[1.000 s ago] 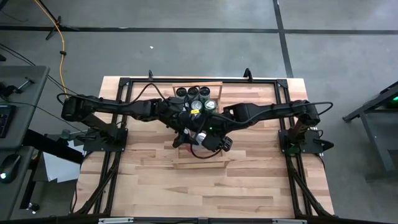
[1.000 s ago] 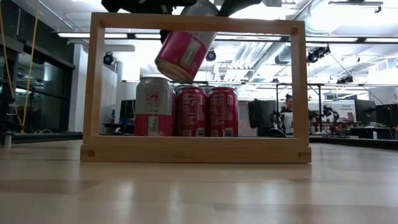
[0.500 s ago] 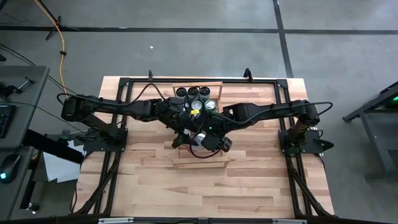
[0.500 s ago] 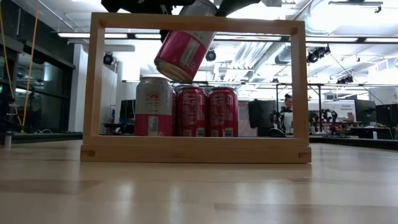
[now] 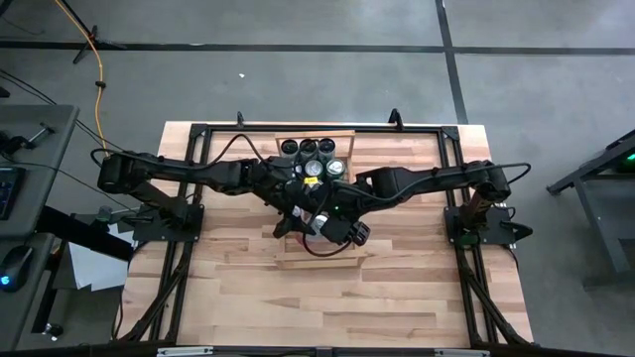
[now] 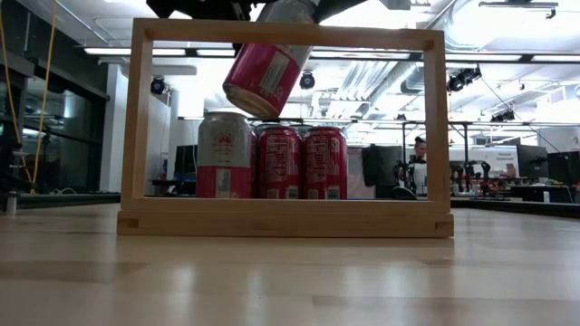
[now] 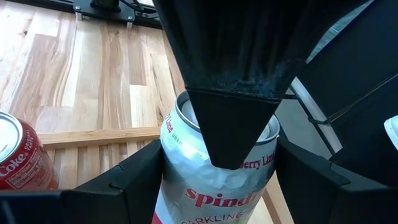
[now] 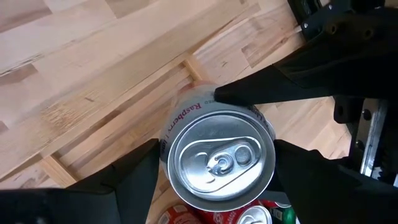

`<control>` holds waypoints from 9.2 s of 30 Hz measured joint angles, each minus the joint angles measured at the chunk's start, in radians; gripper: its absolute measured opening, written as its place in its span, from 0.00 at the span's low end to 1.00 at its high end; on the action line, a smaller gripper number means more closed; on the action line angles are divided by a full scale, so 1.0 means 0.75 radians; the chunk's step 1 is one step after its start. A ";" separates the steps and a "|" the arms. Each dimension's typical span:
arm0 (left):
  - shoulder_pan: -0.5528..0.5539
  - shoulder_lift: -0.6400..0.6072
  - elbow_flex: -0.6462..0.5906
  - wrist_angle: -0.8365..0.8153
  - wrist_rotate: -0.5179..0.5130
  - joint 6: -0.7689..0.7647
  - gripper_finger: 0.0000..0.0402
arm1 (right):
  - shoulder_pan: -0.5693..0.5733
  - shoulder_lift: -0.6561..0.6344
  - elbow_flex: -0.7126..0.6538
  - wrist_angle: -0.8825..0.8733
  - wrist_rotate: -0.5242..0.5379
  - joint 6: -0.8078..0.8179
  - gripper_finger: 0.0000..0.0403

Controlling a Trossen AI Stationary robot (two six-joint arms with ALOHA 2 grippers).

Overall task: Place canned beverage on shelf
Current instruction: Put the pink can on the shelf aligned with the other pink can, then return to Home Position

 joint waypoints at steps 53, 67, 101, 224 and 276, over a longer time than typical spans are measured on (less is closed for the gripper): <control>0.003 -0.002 0.000 0.083 0.004 -0.012 0.63 | -0.003 0.009 -0.011 0.003 0.056 -0.076 0.92; 0.002 -0.002 0.000 0.090 -0.015 -0.035 0.64 | 0.001 0.012 -0.011 0.006 0.060 -0.116 0.70; 0.039 -0.721 0.001 -0.265 -0.567 -0.268 0.90 | -0.009 0.285 -0.010 -0.145 0.421 -0.429 0.70; -0.099 -1.532 -1.270 0.886 -0.779 -0.399 0.00 | 0.052 -1.474 -1.215 0.396 0.477 2.039 0.00; -0.098 -1.586 -1.376 0.352 -0.769 -0.486 0.01 | 0.035 -2.378 -2.393 1.287 0.176 1.543 0.00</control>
